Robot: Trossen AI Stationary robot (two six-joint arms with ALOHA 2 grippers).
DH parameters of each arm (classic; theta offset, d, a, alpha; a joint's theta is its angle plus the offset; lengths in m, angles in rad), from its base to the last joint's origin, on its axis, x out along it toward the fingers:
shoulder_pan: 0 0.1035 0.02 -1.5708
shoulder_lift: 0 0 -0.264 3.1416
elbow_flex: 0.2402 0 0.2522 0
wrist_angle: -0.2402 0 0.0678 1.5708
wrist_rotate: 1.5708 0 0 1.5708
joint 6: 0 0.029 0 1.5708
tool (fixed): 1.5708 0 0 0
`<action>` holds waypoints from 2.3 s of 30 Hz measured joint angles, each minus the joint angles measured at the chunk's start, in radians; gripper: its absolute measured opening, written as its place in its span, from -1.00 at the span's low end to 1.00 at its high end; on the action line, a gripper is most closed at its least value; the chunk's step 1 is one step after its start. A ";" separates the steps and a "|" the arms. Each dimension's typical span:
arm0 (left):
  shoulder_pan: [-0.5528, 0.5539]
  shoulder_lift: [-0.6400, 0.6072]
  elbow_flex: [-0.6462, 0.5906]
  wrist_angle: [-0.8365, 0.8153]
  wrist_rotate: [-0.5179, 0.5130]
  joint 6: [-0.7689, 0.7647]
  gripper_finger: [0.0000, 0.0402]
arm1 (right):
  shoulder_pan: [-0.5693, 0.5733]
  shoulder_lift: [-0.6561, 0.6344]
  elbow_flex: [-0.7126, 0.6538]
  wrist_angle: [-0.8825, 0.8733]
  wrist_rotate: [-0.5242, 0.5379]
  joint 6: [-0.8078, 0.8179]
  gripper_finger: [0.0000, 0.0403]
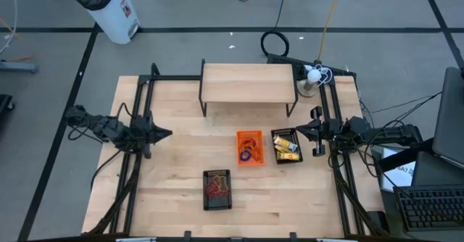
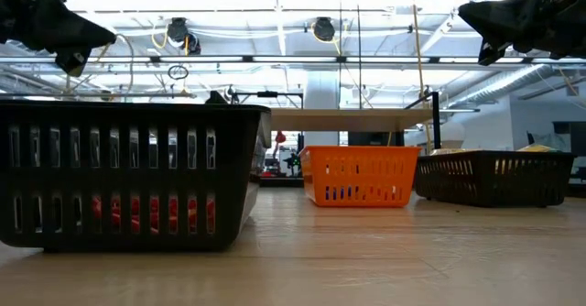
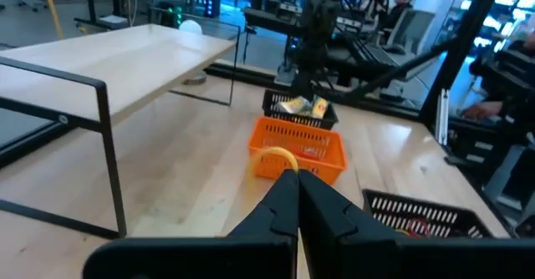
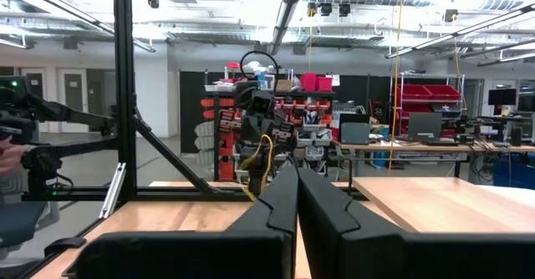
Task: Pick & Place Office Desk Supplies
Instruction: Put the yellow rubber band into the bottom black bin
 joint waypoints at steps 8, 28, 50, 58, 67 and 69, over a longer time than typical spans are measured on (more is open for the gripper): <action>0.000 -0.010 0.000 0.000 -0.006 0.012 -1.00 | 0.000 0.000 0.000 0.000 0.000 0.000 -1.00; 0.000 0.522 0.251 0.162 0.164 0.040 -1.00 | 0.000 0.000 0.000 0.000 0.000 0.034 -1.00; -0.144 1.257 0.680 0.236 0.399 0.010 -1.00 | 0.000 0.000 0.000 -0.001 0.000 0.030 -1.00; -0.132 1.369 0.680 0.320 0.484 -0.021 -1.00 | 0.000 0.000 0.000 -0.001 0.000 0.030 -1.00; -0.094 1.393 0.680 0.246 0.490 -0.015 -1.00 | 0.000 0.000 0.000 -0.001 0.000 0.026 -1.00; -0.083 1.399 0.680 0.199 0.444 -0.013 -1.00 | 0.000 0.000 0.000 -0.001 0.000 0.025 -1.00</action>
